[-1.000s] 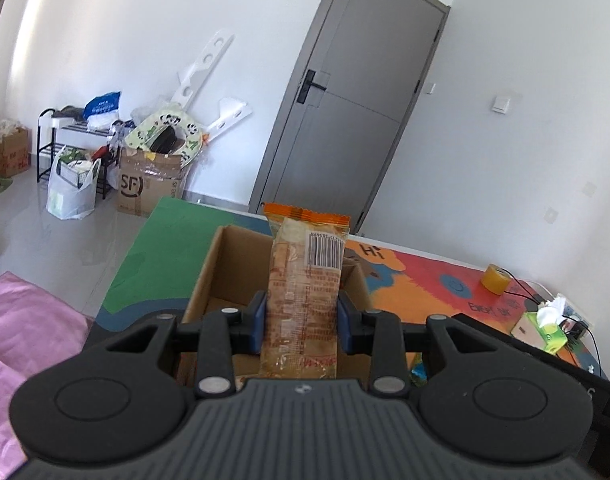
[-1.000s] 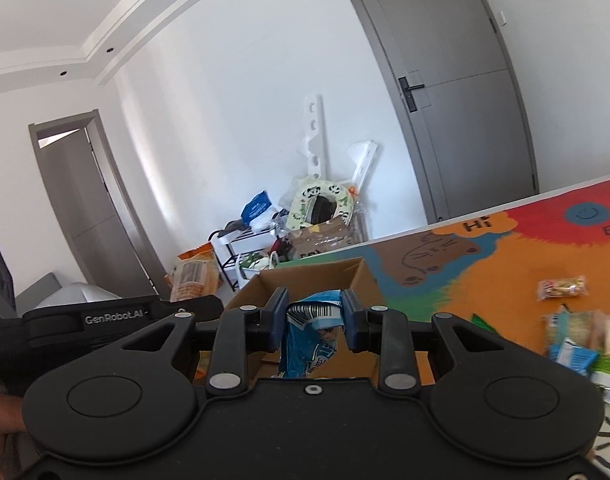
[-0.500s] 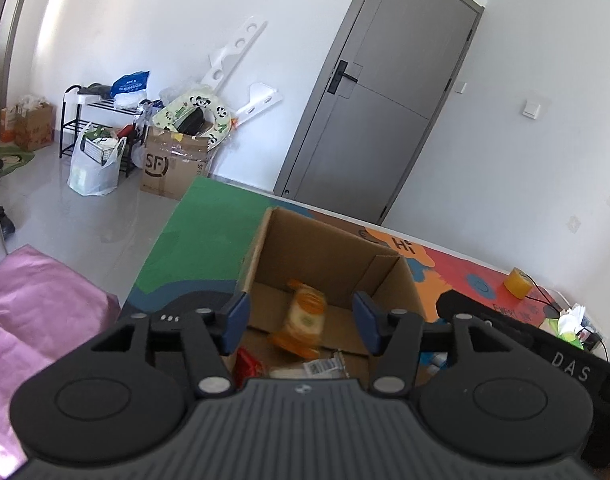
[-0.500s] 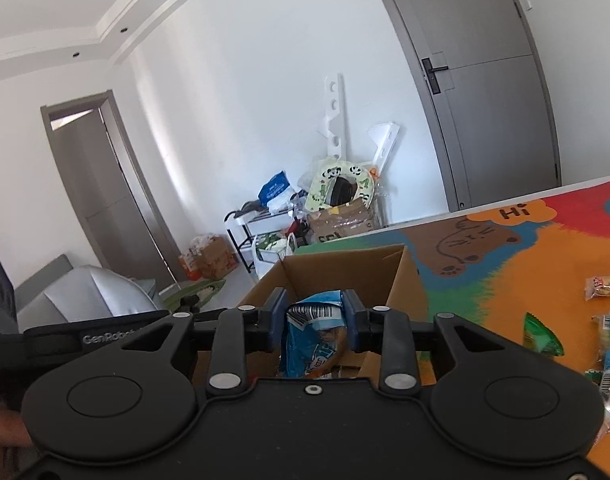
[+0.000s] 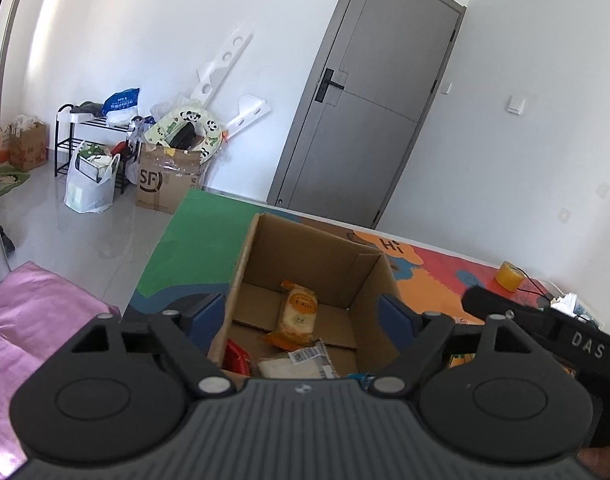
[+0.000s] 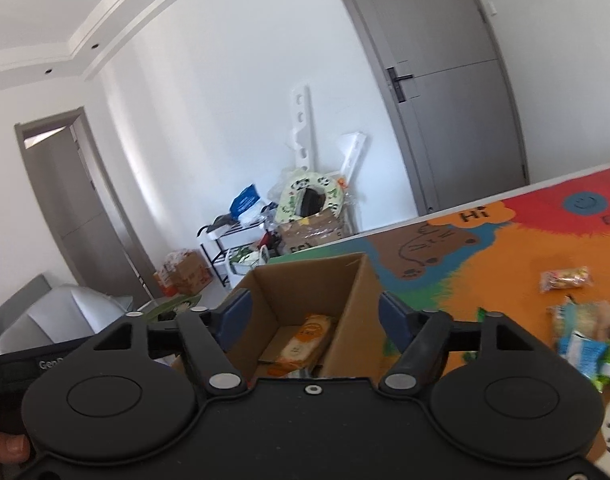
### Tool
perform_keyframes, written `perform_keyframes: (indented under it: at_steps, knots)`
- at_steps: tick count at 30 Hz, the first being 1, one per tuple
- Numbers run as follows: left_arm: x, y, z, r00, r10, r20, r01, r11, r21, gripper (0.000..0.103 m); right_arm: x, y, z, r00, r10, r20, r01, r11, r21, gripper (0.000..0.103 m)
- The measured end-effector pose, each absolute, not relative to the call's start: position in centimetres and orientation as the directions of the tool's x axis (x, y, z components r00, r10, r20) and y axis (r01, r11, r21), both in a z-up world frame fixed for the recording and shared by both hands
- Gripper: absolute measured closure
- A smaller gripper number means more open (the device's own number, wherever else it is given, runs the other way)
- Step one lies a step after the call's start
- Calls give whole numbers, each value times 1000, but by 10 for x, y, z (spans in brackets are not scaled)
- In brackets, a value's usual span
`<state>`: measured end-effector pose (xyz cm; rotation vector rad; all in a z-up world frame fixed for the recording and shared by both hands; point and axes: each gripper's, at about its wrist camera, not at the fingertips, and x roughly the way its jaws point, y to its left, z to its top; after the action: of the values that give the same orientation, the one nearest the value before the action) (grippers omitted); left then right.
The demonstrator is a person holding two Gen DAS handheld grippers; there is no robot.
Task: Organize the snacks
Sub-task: 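Move both grippers back to the remaining snacks on the table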
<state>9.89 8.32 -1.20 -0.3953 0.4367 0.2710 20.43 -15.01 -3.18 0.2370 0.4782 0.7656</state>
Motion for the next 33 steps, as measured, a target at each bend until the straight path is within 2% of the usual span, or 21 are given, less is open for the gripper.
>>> perform_keyframes:
  at_steps: [4,20,33]
  knots:
    - [102,72,-11,872,161,-462,-326,895,-304,19,204,-165,-36,628,701,-338,-592,712,379,29]
    - [111,9,0,879,116,-462,-258,931,-258,14,198,-240,-42,695,640,-327,-503,758,414,6]
    - [123,-41,6,891,48,-452,-164,961,-221,13,198,-290,-51,741,597,-307,-438,776,454,5]
